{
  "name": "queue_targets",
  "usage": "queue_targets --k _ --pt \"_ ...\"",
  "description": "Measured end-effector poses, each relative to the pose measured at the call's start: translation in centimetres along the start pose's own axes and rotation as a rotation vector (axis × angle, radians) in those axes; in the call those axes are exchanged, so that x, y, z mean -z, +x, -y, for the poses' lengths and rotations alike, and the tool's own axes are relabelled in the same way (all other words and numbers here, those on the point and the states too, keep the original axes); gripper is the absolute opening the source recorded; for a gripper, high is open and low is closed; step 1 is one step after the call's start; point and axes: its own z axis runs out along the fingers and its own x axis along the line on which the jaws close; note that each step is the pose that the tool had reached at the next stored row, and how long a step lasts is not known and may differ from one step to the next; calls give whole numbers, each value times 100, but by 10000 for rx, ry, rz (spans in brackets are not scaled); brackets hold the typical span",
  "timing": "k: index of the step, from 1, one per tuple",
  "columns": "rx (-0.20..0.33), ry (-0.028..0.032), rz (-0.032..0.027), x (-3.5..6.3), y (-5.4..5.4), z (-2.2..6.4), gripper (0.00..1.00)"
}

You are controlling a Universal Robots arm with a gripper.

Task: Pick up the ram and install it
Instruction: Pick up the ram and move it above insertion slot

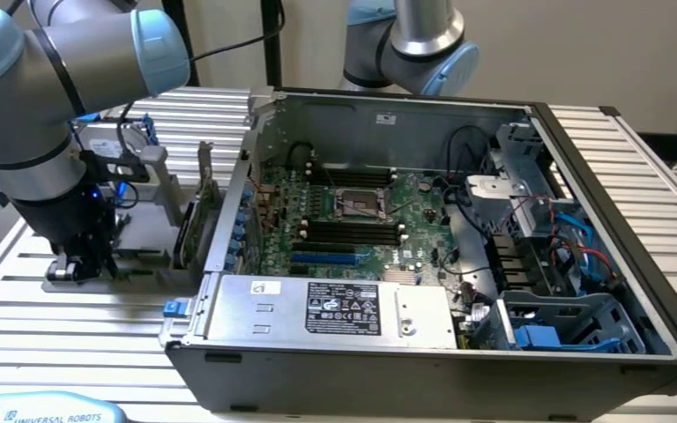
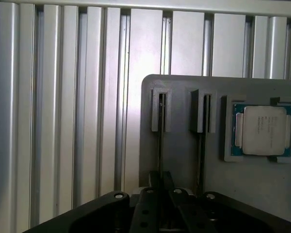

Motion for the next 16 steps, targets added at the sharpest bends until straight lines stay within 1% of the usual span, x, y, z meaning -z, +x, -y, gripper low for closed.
queue_targets --k 13,16 --pt "0 0 1 0 0 0 14" --pt "0 -1 1 18 0 -2 14"
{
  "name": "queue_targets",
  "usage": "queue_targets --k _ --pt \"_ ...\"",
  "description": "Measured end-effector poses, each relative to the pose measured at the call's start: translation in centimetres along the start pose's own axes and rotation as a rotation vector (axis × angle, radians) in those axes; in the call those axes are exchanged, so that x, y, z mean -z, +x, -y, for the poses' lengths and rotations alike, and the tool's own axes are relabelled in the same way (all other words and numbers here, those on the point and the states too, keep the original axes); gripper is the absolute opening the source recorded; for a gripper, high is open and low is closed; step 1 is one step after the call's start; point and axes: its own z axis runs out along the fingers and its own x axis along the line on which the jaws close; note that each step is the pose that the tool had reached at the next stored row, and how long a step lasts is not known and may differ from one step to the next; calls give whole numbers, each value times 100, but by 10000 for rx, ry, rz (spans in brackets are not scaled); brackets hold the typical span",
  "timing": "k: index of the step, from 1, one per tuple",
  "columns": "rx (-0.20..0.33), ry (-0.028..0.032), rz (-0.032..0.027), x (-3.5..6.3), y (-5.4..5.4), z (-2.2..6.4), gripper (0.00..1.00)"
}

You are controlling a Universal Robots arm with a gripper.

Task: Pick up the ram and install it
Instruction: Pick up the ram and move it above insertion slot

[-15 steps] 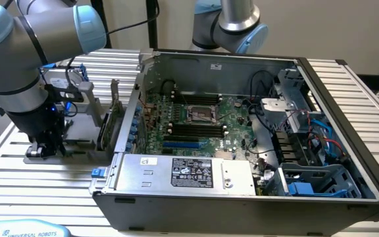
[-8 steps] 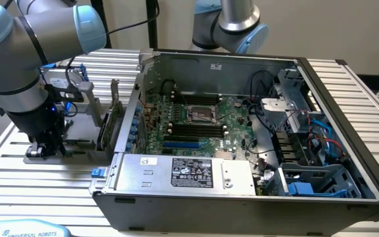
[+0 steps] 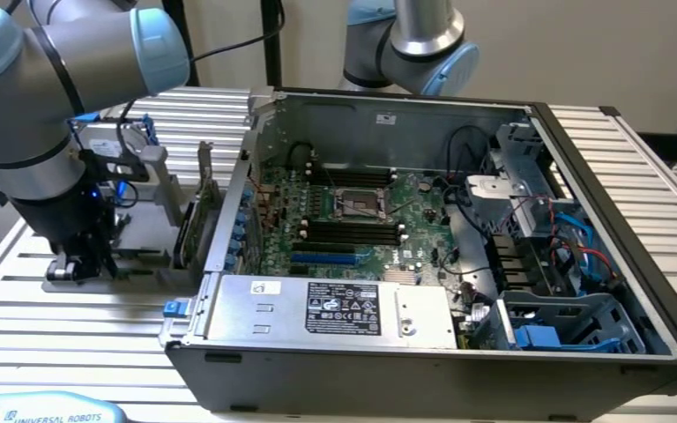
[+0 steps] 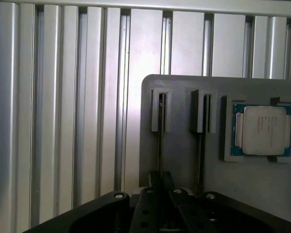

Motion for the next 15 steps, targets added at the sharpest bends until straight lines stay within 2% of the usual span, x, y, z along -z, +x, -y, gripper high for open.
queue_targets --k 4,15 --pt "0 2 9 114 -3 -4 14" --pt "1 1 33 598 -15 -22 14"
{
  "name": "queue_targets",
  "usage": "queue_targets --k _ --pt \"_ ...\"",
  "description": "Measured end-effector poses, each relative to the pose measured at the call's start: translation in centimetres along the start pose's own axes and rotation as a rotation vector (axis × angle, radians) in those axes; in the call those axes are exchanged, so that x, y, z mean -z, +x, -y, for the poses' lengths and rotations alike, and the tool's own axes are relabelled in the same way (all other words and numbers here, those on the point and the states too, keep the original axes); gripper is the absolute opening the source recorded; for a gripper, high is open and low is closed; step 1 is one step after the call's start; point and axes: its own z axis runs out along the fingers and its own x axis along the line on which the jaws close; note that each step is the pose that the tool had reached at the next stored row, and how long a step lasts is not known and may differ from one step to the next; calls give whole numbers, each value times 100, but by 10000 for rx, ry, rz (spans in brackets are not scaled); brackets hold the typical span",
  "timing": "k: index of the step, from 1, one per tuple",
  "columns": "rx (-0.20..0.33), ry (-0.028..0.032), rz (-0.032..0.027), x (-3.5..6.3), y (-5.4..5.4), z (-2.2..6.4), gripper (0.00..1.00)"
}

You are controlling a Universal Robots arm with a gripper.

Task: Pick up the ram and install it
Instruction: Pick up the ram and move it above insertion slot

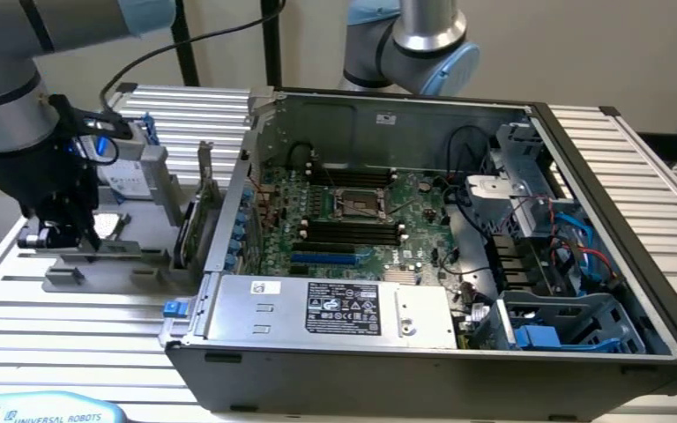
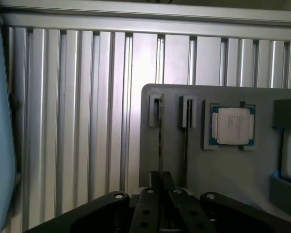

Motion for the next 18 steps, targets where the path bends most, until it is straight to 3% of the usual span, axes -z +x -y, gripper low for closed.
queue_targets --k 11,15,18 --pt "1 0 0 500 -12 33 14" --pt "0 0 0 687 -15 105 14" --pt "0 2 1 825 -16 208 14"
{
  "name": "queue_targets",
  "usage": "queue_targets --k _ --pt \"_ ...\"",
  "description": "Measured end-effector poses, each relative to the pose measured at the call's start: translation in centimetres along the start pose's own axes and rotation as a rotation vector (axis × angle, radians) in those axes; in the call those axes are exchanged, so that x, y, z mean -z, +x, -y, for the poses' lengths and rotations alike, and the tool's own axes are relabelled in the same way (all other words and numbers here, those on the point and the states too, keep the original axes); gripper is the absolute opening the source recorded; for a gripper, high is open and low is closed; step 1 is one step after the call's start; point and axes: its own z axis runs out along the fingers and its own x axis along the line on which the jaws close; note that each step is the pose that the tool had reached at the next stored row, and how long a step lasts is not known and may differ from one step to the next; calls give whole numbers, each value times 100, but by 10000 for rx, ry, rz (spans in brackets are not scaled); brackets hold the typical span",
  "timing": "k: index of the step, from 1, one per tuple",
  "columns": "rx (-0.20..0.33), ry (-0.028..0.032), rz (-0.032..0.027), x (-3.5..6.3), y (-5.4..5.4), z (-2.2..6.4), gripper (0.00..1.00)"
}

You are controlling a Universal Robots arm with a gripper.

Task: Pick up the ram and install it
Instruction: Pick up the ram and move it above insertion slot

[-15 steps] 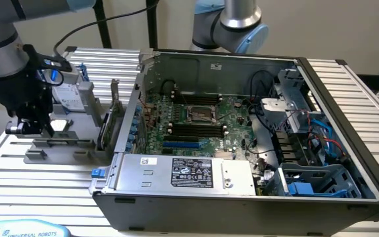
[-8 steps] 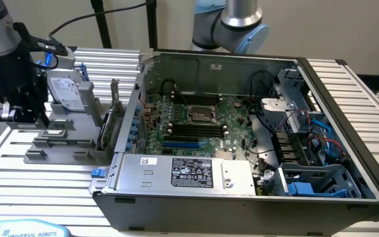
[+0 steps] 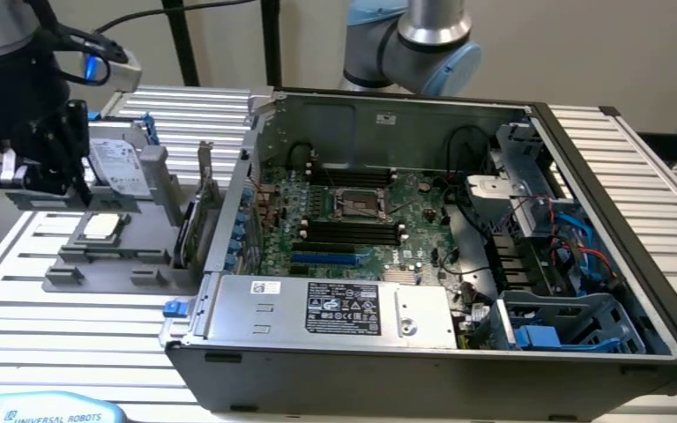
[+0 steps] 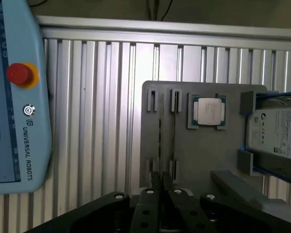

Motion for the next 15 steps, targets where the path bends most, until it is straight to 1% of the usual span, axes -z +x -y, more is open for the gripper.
queue_targets --k 5,9,12,15 --pt "0 -3 1 218 1 221 14" --pt "0 -2 19 369 1 395 14" --pt "3 -1 53 459 3 528 14" --pt "4 1 122 521 4 660 14"
